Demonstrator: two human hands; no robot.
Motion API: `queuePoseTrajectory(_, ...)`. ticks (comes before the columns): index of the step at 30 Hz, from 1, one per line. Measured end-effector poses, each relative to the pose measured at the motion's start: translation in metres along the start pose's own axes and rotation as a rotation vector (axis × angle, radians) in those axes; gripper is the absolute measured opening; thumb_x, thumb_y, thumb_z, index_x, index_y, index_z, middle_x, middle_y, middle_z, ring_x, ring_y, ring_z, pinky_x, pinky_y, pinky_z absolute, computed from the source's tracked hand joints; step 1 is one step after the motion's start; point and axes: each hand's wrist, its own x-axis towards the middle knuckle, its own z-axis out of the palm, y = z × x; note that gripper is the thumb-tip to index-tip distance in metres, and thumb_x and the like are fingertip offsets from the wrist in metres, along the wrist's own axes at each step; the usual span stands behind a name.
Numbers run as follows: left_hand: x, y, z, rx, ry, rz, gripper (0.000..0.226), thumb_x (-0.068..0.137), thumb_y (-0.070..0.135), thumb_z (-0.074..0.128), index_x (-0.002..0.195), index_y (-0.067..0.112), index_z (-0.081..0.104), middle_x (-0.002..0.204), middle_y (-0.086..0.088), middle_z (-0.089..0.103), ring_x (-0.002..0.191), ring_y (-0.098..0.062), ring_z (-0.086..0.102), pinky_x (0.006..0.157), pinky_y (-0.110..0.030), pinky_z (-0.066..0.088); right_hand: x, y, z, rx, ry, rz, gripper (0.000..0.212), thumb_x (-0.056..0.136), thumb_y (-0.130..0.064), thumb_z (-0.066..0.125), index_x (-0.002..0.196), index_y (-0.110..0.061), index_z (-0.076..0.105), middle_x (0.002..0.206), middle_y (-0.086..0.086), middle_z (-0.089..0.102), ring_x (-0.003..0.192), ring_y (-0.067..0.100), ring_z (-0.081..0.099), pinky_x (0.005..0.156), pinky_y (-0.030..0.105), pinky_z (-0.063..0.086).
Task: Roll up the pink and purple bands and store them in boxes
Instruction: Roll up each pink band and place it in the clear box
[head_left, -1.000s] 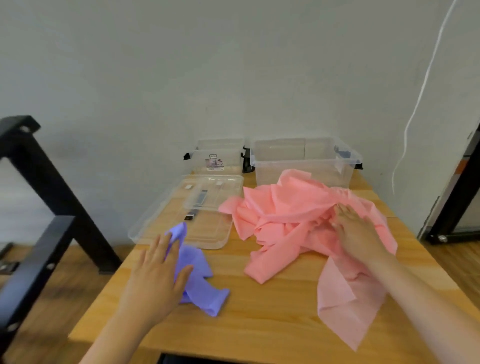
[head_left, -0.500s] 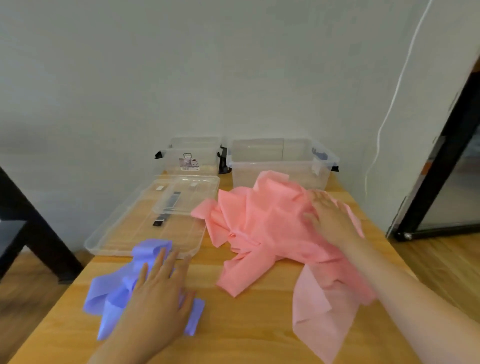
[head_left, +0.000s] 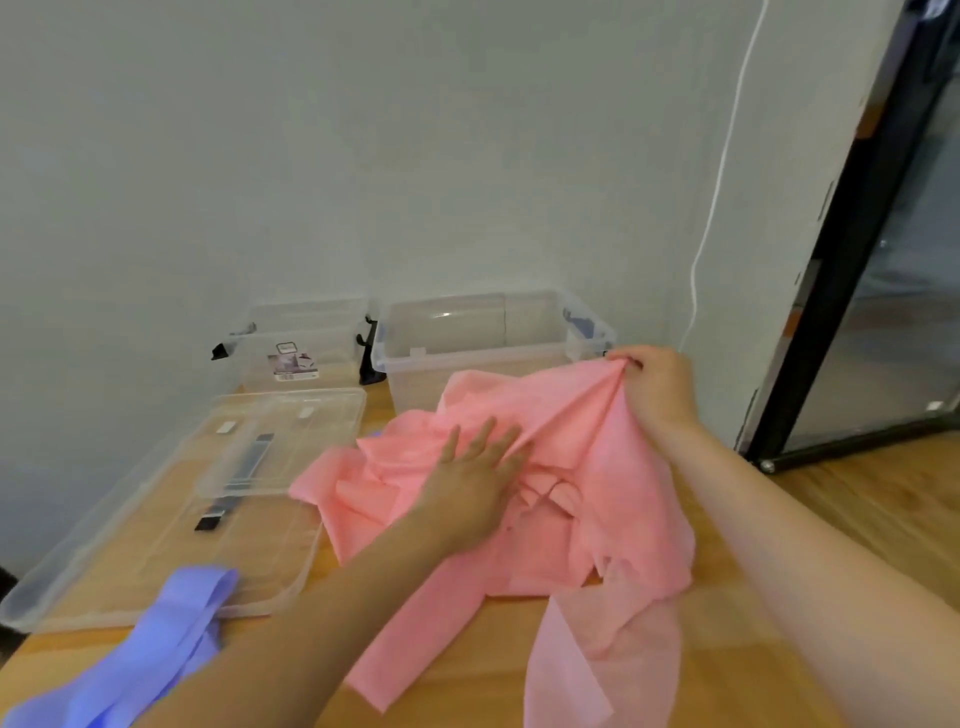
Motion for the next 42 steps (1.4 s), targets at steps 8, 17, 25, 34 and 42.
queuePoseTrajectory(8, 0.039, -0.015, -0.004, -0.158, -0.049, -0.084, 0.053, 0.097, 0.042, 0.031, 0.147, 0.030, 0.018, 0.157, -0.003, 0.005, 0.144, -0.024, 0.001, 0.114, -0.049, 0.002, -0.024, -0.002, 0.023, -0.087, -0.285, -0.254, 0.041, 0.079, 0.005, 0.053, 0.117, -0.008, 0.063, 0.125, 0.008, 0.060, 0.117, 0.022, 0.052, 0.096, 0.025, 0.036)
queuePoseTrajectory(17, 0.018, -0.027, 0.021, -0.424, 0.134, -0.044, 0.041, 0.093, 0.015, 0.047, 0.132, 0.026, 0.050, 0.131, -0.006, 0.056, 0.119, -0.022, 0.051, 0.094, -0.025, 0.035, -0.082, 0.042, 0.041, -0.254, -0.427, -0.097, 0.023, 0.084, -0.024, 0.052, 0.097, -0.024, 0.071, 0.103, 0.003, 0.070, 0.099, 0.023, 0.062, 0.080, 0.030, 0.045)
queuePoseTrajectory(25, 0.001, -0.069, -0.017, -0.449, 0.097, -0.031, 0.052, 0.085, 0.034, 0.058, 0.134, 0.021, 0.047, 0.133, -0.005, 0.054, 0.123, -0.021, 0.047, 0.095, -0.022, 0.030, -0.080, 0.000, 0.021, -0.168, -0.494, -0.273, 0.063, 0.069, -0.019, 0.064, 0.130, -0.026, 0.050, 0.130, -0.002, 0.055, 0.118, 0.017, 0.051, 0.099, 0.030, 0.039)
queuePoseTrajectory(34, -0.008, -0.057, 0.031, -0.153, -0.019, 0.005, 0.058, 0.091, 0.029, 0.047, 0.143, 0.037, 0.025, 0.155, 0.012, 0.007, 0.143, -0.011, 0.003, 0.114, -0.039, 0.004, -0.106, 0.023, 0.013, -0.302, -0.496, -0.509, 0.009, 0.053, -0.020, 0.065, 0.061, -0.022, 0.069, 0.087, -0.006, 0.071, 0.084, 0.023, 0.067, 0.067, 0.038, 0.049)
queuePoseTrajectory(42, -0.014, -0.070, 0.026, -0.330, 0.407, 0.007, 0.041, 0.074, 0.016, 0.042, 0.103, 0.016, 0.072, 0.114, -0.014, 0.066, 0.096, -0.033, 0.066, 0.079, -0.046, 0.053, -0.103, 0.029, -0.036, -0.531, -0.946, -0.296, 0.023, 0.076, -0.037, 0.069, 0.059, -0.038, 0.055, 0.140, -0.023, 0.040, 0.135, -0.001, 0.021, 0.108, 0.031, 0.014)
